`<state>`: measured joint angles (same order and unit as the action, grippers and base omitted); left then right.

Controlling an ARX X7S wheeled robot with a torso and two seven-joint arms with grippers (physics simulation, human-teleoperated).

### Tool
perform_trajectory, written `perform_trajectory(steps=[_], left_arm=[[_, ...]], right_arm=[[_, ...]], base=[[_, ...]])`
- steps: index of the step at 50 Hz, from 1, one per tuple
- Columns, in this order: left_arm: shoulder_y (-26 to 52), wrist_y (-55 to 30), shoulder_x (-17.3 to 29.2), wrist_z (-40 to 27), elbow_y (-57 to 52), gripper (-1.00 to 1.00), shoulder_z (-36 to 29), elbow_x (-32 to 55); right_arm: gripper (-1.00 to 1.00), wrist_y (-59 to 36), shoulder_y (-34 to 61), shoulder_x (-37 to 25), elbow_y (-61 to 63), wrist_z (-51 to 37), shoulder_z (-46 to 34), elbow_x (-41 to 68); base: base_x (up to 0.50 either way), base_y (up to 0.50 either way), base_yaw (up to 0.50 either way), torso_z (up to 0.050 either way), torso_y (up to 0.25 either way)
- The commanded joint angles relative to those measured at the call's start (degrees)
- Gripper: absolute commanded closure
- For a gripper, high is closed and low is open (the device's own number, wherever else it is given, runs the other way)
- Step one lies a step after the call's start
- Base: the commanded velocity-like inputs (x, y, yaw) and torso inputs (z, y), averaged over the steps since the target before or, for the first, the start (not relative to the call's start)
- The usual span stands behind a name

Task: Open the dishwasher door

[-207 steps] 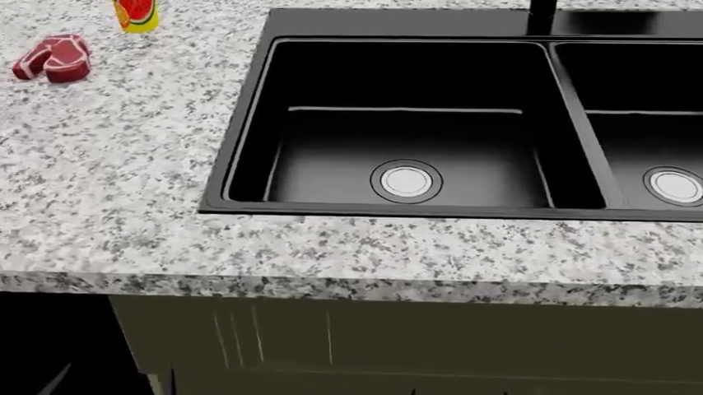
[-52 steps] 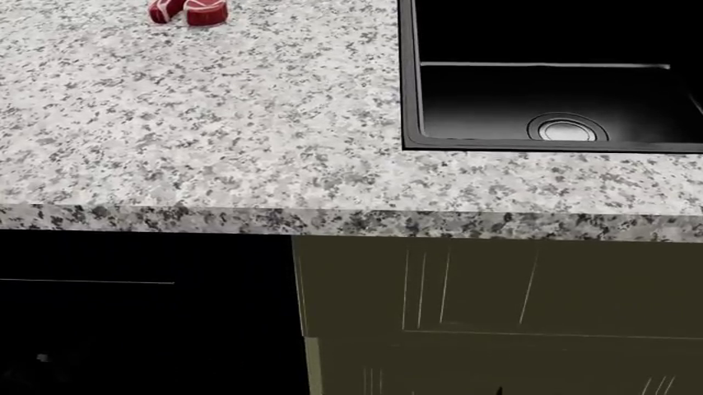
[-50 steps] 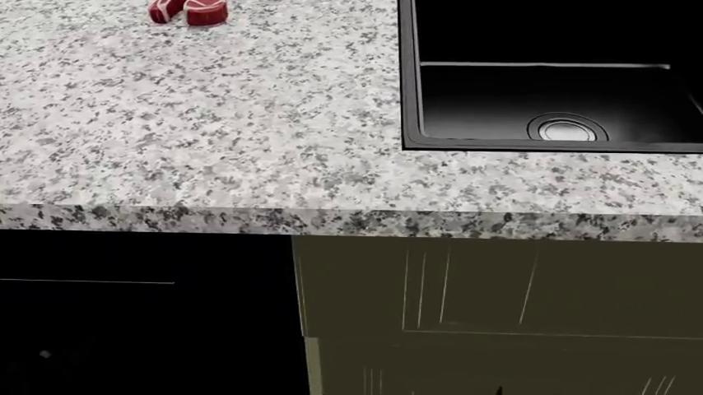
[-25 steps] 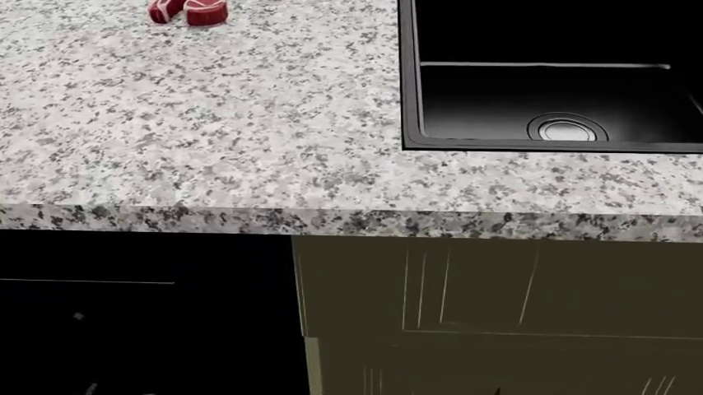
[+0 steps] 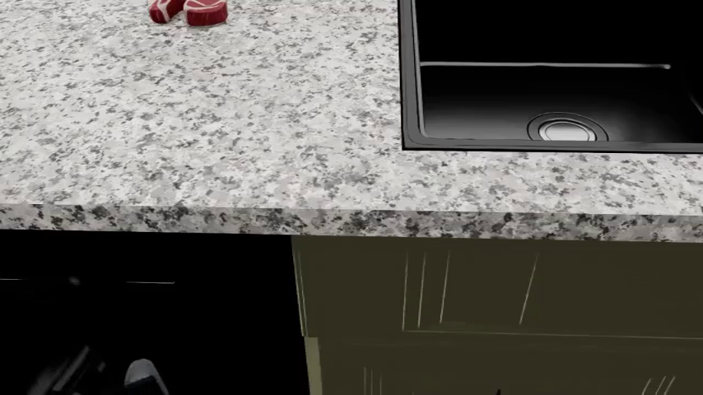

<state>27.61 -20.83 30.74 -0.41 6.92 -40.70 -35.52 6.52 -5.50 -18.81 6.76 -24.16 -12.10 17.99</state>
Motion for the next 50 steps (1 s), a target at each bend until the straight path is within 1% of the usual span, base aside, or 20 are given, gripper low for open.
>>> perform_trajectory(steps=[1, 9, 15, 22, 28, 33, 37, 42, 43, 50], left_arm=[[2.6, 0.5, 0.0, 0.6, 2.6, -1.00, -0.2, -0.2], [5.2, 1.8, -0.9, 0.9, 5.4, -1.00, -1.1, -0.4], [8.8, 4.8, -2.3, 0.2, 11.6, -1.00, -2.3, -0.3], [11.2, 7.3, -3.8, -0.7, 16.8, -1.00, -3.2, 0.0], [11.5, 5.9, -3.6, 0.9, 15.5, -1.00, -3.3, -0.4], [12.7, 7.9, -4.6, -0.1, 19.9, -1.00, -4.3, -0.3], [12.9, 8.0, -4.6, -0.2, 20.4, -1.00, -4.5, -0.5], [12.3, 7.1, -4.2, 0.4, 18.7, -1.00, -4.3, -0.6], [12.3, 7.0, -4.1, 0.5, 18.5, 1.00, -4.3, -0.6], [12.6, 8.1, -4.3, -0.3, 20.1, 1.00, -4.5, -0.4]], right_arm=[[-1.00, 0.3, 0.0, -0.1, -0.3, -0.1, -0.1, 0.1], [-1.00, 0.8, 0.0, -0.1, -0.6, -0.2, 0.0, 0.1], [-1.00, 1.0, 0.0, -0.2, -0.8, -0.2, 0.0, 0.3], [-1.00, 1.3, -0.2, -0.3, -0.9, -0.3, 0.2, 0.4], [-1.00, 1.0, -0.2, -0.4, -0.6, -0.5, 0.1, 0.5], [-1.00, 1.4, -0.1, -0.4, -1.2, -0.4, 0.1, 0.5], [-1.00, 1.6, -0.2, -0.4, -1.2, -0.5, 0.2, 0.5], [-1.00, 1.8, -0.3, -0.4, -1.3, -0.5, 0.1, 0.5], [-1.00, 1.8, -0.4, -0.4, -1.4, -0.5, 0.0, 0.5], [-1.00, 1.9, -0.4, -0.4, -1.5, -0.6, 0.0, 0.6]], base=[[0.00, 0.00, 0.00, 0.000, 0.000], [0.00, 0.00, 0.00, 0.000, 0.000], [0.00, 0.00, 0.00, 0.000, 0.000], [0.00, 0.00, 0.00, 0.000, 0.000], [0.00, 0.00, 0.00, 0.000, 0.000], [0.00, 0.00, 0.00, 0.000, 0.000], [0.00, 0.00, 0.00, 0.000, 0.000], [0.00, 0.00, 0.00, 0.000, 0.000], [0.00, 0.00, 0.00, 0.000, 0.000], [0.00, 0.00, 0.00, 0.000, 0.000]])
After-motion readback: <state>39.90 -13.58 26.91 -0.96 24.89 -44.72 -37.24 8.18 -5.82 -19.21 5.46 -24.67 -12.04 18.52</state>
